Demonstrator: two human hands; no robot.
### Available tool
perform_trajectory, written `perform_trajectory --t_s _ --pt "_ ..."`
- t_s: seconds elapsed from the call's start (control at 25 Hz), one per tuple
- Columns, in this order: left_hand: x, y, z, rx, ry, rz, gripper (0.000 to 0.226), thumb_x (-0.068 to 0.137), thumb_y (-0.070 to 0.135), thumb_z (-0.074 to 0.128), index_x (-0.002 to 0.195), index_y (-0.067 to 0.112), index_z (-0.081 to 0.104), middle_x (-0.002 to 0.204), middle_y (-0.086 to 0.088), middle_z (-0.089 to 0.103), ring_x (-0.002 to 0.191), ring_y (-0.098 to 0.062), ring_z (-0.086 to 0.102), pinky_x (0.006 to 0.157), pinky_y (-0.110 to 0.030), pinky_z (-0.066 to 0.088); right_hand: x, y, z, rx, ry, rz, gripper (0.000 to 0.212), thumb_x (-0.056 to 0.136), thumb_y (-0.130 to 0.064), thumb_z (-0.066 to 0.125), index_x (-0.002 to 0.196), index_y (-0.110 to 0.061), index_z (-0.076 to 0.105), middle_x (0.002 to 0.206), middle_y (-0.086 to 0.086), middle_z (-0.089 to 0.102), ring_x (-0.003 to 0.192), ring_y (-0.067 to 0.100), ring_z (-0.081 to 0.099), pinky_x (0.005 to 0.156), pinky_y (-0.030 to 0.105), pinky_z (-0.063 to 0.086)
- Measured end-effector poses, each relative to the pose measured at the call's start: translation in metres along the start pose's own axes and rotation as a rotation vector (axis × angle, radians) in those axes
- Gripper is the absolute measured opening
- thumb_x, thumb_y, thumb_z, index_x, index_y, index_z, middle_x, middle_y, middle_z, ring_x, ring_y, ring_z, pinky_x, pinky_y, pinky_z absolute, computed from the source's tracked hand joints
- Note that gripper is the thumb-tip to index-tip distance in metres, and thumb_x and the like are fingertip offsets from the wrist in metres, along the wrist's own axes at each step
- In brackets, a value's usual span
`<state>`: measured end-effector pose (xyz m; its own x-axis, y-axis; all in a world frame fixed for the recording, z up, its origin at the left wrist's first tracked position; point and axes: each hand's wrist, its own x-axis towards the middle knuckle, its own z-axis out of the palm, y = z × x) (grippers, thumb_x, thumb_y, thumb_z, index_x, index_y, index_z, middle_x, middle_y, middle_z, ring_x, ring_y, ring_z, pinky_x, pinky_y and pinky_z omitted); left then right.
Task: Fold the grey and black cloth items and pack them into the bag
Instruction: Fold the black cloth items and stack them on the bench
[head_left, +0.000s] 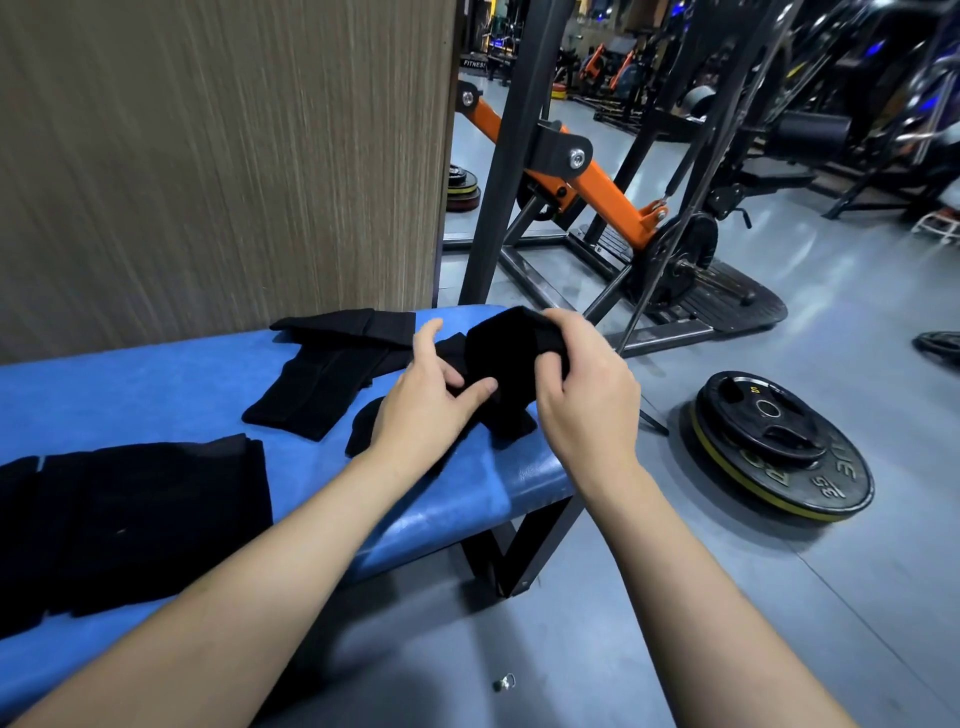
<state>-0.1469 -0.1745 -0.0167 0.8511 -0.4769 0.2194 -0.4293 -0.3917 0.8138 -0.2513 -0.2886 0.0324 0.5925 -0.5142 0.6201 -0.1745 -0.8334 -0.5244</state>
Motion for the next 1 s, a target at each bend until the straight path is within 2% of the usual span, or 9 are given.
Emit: perform_trajectory --t_s 0.12,0.2,0.32,0.4,0.52,0.6,0.68,0.8,1.0 --pt "0.008 0.0 0.0 0.066 -0.024 -0.039 0.064 0.082 0.058 0.067 0.138 0.035 0.044 0.089 0.01 0.05 0.089 -0.011 0.056 0.071 -0.031 0.046 0.01 -0.004 -0.009 0.167 0.075 0.013 0.04 0.083 -0.014 0.04 0.117 -0.022 0.061 0.1 -0.006 0.067 0.092 0.018 0.061 0.08 0.043 0.051" --pt "0.012 0.001 0.004 0.026 -0.031 -0.042 0.054 0.08 0.055 0.071 0.128 0.036 0.055 0.097 0.009 0.043 0.103 -0.015 0.052 0.085 -0.03 0.045 0.014 -0.005 -0.014 0.264 0.104 0.028 0.039 0.084 -0.011 0.041 0.116 -0.02 0.061 0.097 -0.005 0.067 0.091 0.017 0.061 0.08 0.045 0.051" --pt "0.02 0.001 0.002 -0.171 -0.125 0.01 0.081 0.071 0.045 0.083 0.14 0.045 0.04 0.122 0.006 0.037 0.122 -0.013 0.041 0.106 -0.029 0.034 0.016 -0.008 -0.021 0.378 0.129 0.013 0.037 0.083 -0.004 0.042 0.111 -0.016 0.063 0.091 -0.006 0.066 0.084 0.014 0.06 0.076 0.04 0.051" --pt "0.024 0.003 -0.005 -0.331 -0.225 0.077 0.094 0.064 0.041 0.088 0.141 0.05 0.035 0.137 0.009 0.037 0.13 -0.005 0.041 0.108 -0.026 0.034 0.016 -0.008 -0.025 0.455 0.119 -0.009 0.034 0.084 -0.002 0.042 0.107 -0.015 0.064 0.085 -0.008 0.064 0.077 0.013 0.057 0.069 0.037 0.049" --pt "0.025 0.009 -0.018 -0.34 -0.234 0.135 0.063 0.07 0.027 0.089 0.121 0.04 0.053 0.124 0.013 0.051 0.109 0.011 0.051 0.092 -0.013 0.039 0.017 -0.007 -0.027 0.54 0.089 -0.017 0.031 0.085 -0.003 0.042 0.104 -0.016 0.064 0.08 -0.013 0.06 0.071 0.014 0.054 0.064 0.036 0.046" --pt "0.023 0.013 -0.025 -0.307 -0.211 0.123 0.036 0.074 0.024 0.086 0.101 0.02 0.062 0.093 0.004 0.062 0.08 0.002 0.057 0.074 -0.014 0.042 0.019 -0.003 -0.027 0.564 0.094 0.04 0.03 0.086 -0.006 0.042 0.102 -0.018 0.064 0.079 -0.013 0.06 0.071 0.016 0.054 0.064 0.037 0.046" --pt "0.019 0.013 -0.031 -0.315 -0.211 0.114 0.032 0.075 0.022 0.085 0.083 0.01 0.056 0.068 0.006 0.055 0.062 -0.002 0.05 0.059 -0.015 0.04 0.02 0.003 -0.027 0.598 0.102 0.141 0.028 0.085 -0.011 0.043 0.097 -0.023 0.064 0.075 -0.009 0.059 0.069 0.023 0.054 0.062 0.039 0.045" --pt "0.013 0.01 -0.044 -0.348 -0.193 0.098 0.03 0.078 0.02 0.083 0.078 0.009 0.055 0.07 0.004 0.057 0.065 -0.006 0.054 0.062 -0.021 0.044 0.02 0.01 -0.026 0.612 0.121 0.301 0.024 0.086 -0.014 0.044 0.093 -0.026 0.063 0.076 -0.005 0.06 0.07 0.023 0.055 0.061 0.038 0.046" --pt "-0.001 0.011 -0.075 -0.383 -0.118 0.164 0.02 0.083 0.017 0.078 0.086 0.013 0.059 0.078 0.007 0.062 0.072 -0.005 0.056 0.067 -0.019 0.045 0.016 0.015 -0.036 0.543 0.203 0.345 0.017 0.093 -0.01 0.05 0.1 -0.019 0.063 0.09 -0.012 0.063 0.087 0.003 0.057 0.081 0.024 0.045"
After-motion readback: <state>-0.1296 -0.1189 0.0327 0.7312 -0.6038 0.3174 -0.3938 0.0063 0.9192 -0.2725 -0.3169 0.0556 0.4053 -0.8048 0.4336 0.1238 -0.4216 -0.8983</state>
